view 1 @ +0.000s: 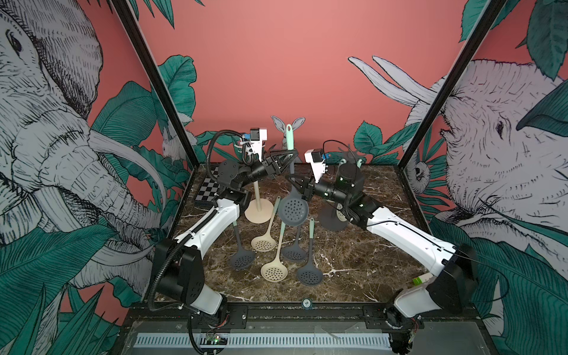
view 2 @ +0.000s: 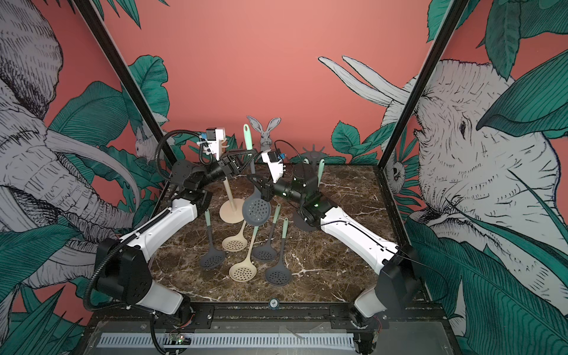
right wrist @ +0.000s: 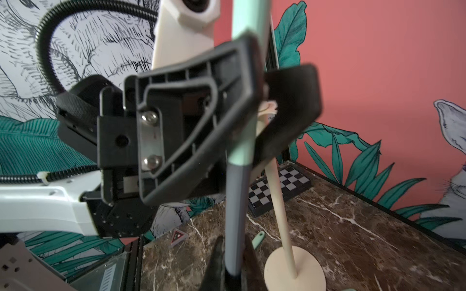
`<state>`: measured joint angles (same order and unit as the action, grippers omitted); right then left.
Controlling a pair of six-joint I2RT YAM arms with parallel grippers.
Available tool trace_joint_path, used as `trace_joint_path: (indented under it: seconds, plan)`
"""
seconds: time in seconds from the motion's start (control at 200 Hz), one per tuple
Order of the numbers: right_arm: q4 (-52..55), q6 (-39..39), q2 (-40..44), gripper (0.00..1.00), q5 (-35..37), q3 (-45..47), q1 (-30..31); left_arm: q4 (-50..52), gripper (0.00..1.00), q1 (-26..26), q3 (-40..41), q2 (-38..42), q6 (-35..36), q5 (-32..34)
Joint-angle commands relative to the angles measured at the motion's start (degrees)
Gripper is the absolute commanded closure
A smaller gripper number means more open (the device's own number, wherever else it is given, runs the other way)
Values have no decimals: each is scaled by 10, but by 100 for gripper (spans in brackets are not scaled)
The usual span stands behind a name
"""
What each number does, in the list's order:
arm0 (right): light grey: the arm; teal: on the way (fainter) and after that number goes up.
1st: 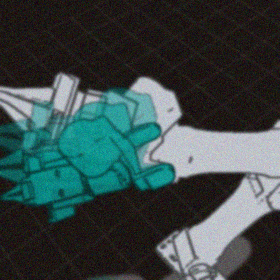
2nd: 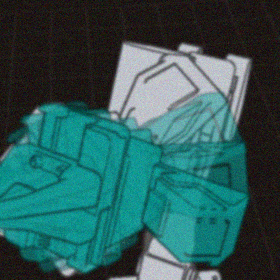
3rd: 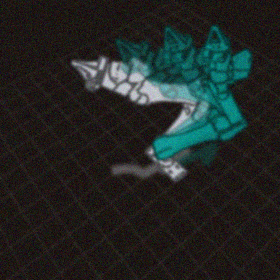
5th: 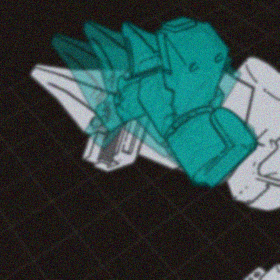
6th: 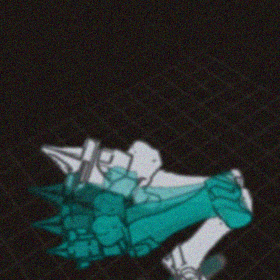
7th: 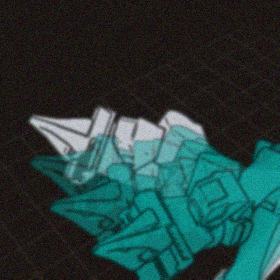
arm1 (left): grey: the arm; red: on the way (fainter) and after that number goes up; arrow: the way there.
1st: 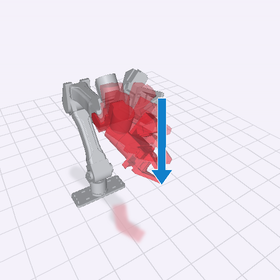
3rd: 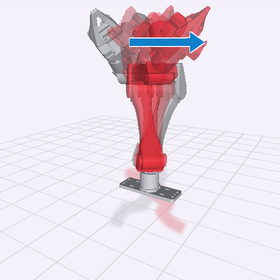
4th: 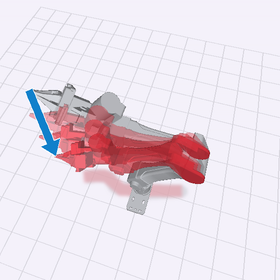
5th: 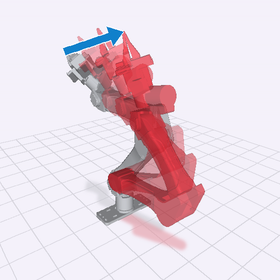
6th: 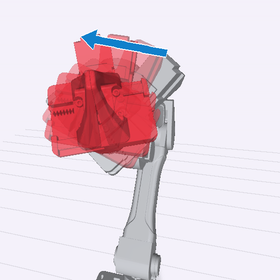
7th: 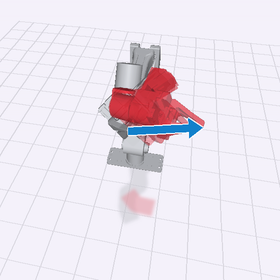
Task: Hang the skimmer on the kitchen utensil rack
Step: Pick up the skimmer from the center of the board, then hang the skimmer on the rack.
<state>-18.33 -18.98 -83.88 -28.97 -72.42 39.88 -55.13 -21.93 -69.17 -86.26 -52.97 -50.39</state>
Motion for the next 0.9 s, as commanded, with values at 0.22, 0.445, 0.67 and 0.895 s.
trace_joint_path:
  seconds: [0.22, 0.445, 0.67, 0.895]
  plan:
    - [44, 62, 186, 100, -13, 113, -41, 138, 49, 0, 17, 100, 162, 14]
    - [128, 65, 294, 100, 37, 193, -58, 149, 49, -1, 20, 105, 183, 21]
    - [145, 39, 377, 100, 31, 275, -92, 145, 48, -1, 16, 96, 187, 19]
    - [61, -20, 383, 100, -44, 331, -152, 129, 48, -1, 11, 83, 173, 11]
